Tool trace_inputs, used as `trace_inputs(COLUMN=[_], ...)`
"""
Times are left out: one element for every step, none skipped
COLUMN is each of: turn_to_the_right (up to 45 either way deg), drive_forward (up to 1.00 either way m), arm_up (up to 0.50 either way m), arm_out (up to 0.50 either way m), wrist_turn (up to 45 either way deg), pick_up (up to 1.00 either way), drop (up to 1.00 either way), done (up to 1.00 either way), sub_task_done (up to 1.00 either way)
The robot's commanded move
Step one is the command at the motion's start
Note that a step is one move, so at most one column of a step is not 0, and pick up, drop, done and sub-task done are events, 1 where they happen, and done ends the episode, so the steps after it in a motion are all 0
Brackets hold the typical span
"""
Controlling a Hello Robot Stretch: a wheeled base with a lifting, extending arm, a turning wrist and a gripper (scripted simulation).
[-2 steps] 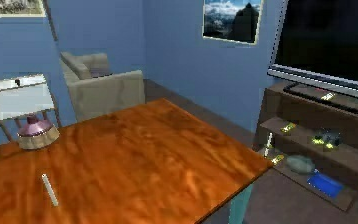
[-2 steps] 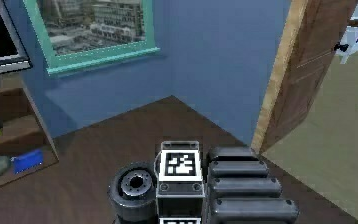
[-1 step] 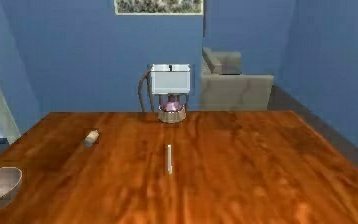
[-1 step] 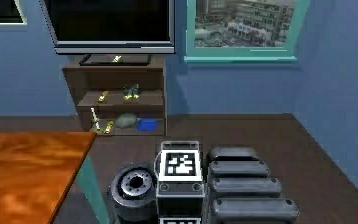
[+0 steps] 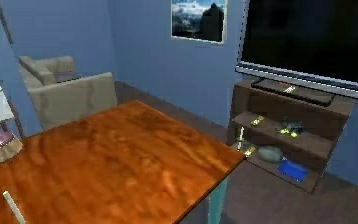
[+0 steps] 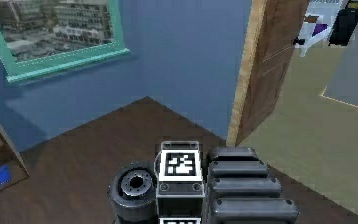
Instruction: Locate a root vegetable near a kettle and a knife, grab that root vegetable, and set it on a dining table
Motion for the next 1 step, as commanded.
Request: trace_inputs(turn_to_the_right=[45.0], drive_forward=[0.0], arm_up=[0.0], arm_out=[0.0], wrist_turn=[0.0], pick_up=[0.0], drop=[0.0], done=[0.0], sub_task_done=[0.0])
